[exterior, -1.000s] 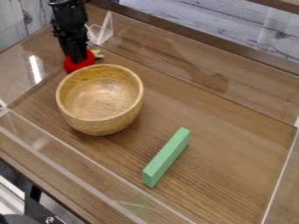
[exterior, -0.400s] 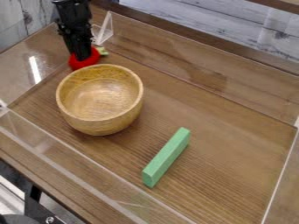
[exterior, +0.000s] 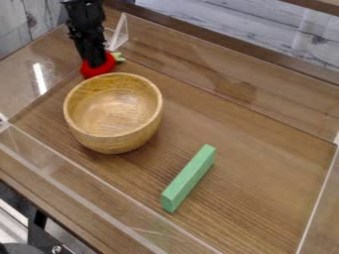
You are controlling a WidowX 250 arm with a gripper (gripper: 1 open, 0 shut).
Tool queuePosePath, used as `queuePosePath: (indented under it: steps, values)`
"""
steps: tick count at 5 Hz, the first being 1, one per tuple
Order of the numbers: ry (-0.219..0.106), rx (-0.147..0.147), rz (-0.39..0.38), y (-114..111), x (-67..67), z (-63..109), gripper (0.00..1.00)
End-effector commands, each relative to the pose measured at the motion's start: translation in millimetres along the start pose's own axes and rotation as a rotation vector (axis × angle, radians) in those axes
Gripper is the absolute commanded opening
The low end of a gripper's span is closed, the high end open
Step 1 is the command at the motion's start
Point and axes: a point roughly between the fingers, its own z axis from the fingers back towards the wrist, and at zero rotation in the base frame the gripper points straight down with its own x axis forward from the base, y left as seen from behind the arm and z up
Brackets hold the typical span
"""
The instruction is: Move the red fruit to the right side of the table
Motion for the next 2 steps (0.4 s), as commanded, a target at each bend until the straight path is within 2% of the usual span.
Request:
queuePosePath:
  steps: [1,2]
  values:
    - [-0.095,0.075,0.023,-2,12.3,38.3,0.0]
    - [-0.154,0.114,0.07,-6,16.2,60.3,0.0]
